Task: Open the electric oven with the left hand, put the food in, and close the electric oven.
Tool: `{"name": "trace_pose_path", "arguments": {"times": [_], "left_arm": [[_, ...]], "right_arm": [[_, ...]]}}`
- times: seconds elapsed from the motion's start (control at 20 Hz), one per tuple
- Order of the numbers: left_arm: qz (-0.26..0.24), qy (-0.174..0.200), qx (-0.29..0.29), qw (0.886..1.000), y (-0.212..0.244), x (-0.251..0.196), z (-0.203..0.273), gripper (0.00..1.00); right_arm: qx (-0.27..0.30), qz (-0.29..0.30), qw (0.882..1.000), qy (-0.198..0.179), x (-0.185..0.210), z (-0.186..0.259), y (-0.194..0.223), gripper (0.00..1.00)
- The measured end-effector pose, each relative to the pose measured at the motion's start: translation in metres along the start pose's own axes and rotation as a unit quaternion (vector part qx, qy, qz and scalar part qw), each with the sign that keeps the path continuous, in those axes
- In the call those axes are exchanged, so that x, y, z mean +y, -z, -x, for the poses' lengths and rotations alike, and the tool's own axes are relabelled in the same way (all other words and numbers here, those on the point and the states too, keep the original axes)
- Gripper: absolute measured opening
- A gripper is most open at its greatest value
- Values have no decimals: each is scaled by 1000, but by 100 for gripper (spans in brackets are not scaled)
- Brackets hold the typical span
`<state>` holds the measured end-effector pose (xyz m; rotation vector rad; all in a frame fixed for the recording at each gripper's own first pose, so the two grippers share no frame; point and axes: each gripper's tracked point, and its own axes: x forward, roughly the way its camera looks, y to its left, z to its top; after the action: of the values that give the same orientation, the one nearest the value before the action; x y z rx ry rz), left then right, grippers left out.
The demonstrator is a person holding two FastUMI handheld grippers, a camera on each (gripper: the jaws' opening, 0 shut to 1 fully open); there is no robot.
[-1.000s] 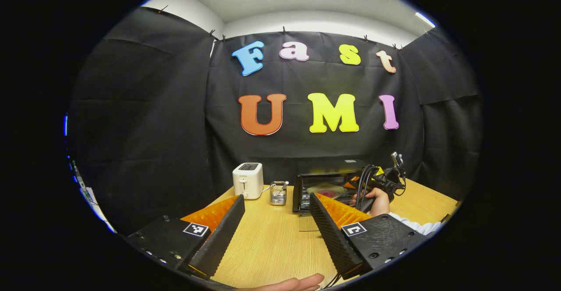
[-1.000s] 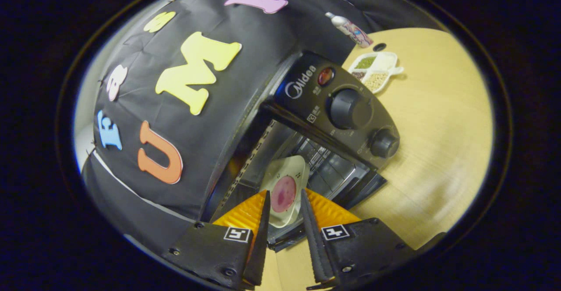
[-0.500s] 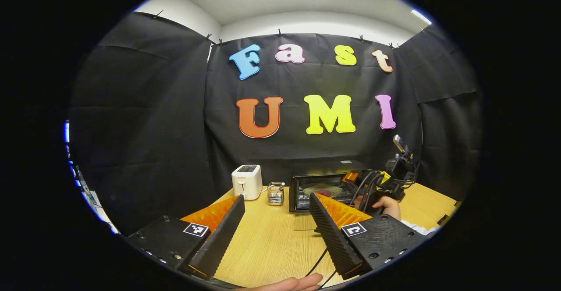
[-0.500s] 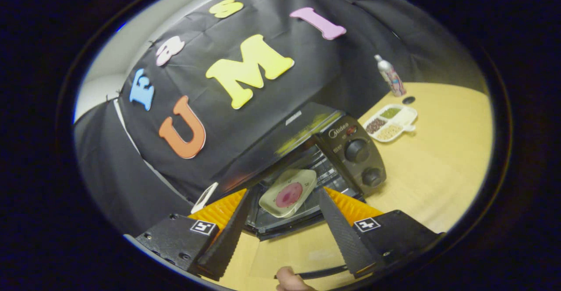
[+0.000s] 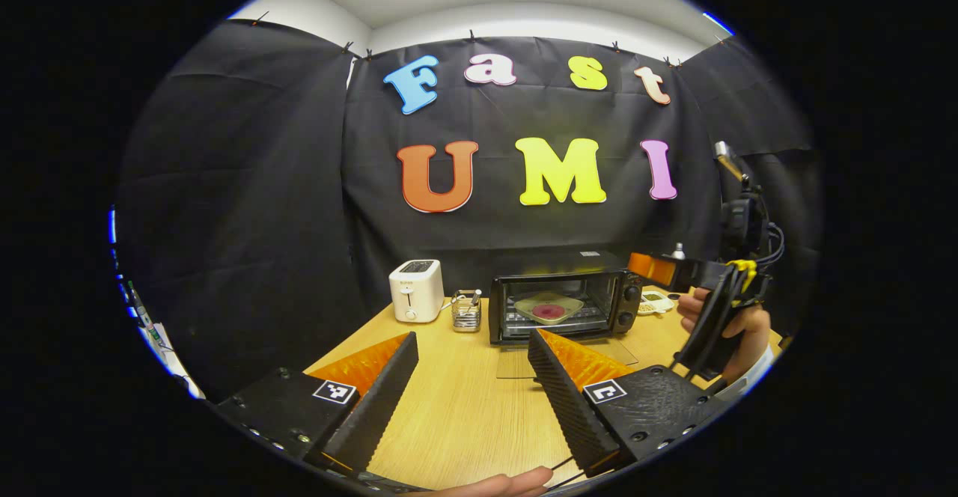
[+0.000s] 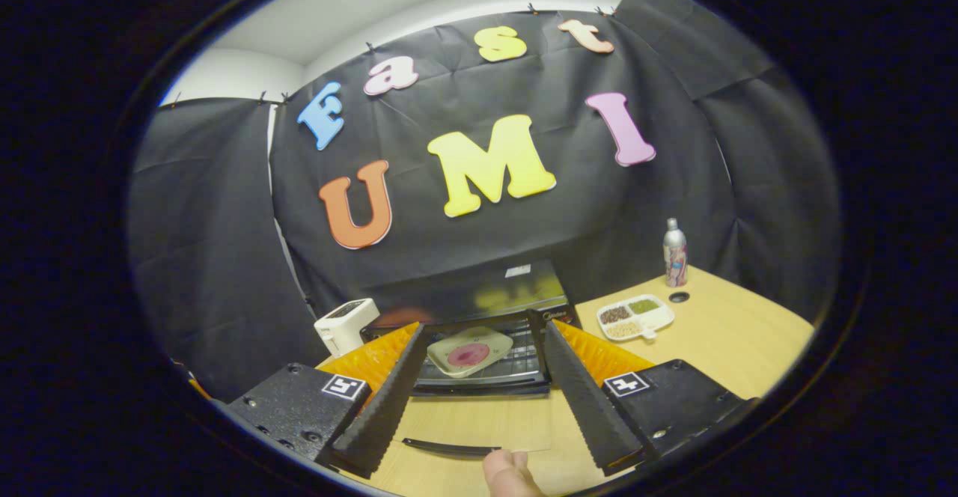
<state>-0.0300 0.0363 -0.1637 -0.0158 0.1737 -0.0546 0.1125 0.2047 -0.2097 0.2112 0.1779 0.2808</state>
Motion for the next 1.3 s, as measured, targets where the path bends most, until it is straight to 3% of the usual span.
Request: {"name": "trace_pose_path", "arguments": {"times": [0.15, 0.35, 0.5, 0.55, 0.6, 0.85, 1.05, 1.1, 1.15, 1.3], "left_arm": [[4, 10, 10, 1000, 5, -9, -10, 94], [11, 25, 40, 999, 25, -26, -28, 94], [6, 40, 67, 997, 43, -43, -45, 94], [6, 41, 74, 996, 49, -47, -51, 94], [8, 47, 83, 995, 57, -54, -57, 94], [5, 89, 142, 986, 107, -97, -89, 94], [8, 108, 203, 973, 151, -122, -115, 95], [13, 112, 214, 970, 160, -126, -120, 85], [16, 115, 223, 968, 168, -131, -123, 95], [8, 124, 241, 963, 185, -145, -126, 95]], "right_arm": [[-21, 24, 999, 8, -14, 29, -28, 95], [-19, 44, 999, -8, -19, 70, -61, 96], [-53, 75, 996, -6, -22, 103, -92, 96], [-67, 79, 995, -8, -20, 115, -101, 100], [-78, 82, 994, -7, -20, 127, -108, 96], [-120, 81, 989, -12, -32, 175, -139, 96], [-121, 81, 989, -1, -59, 184, -138, 95], [-119, 81, 990, 5, -65, 184, -138, 95], [-118, 79, 990, 10, -71, 185, -137, 95], [-111, 70, 991, 6, -82, 186, -132, 95]]}}
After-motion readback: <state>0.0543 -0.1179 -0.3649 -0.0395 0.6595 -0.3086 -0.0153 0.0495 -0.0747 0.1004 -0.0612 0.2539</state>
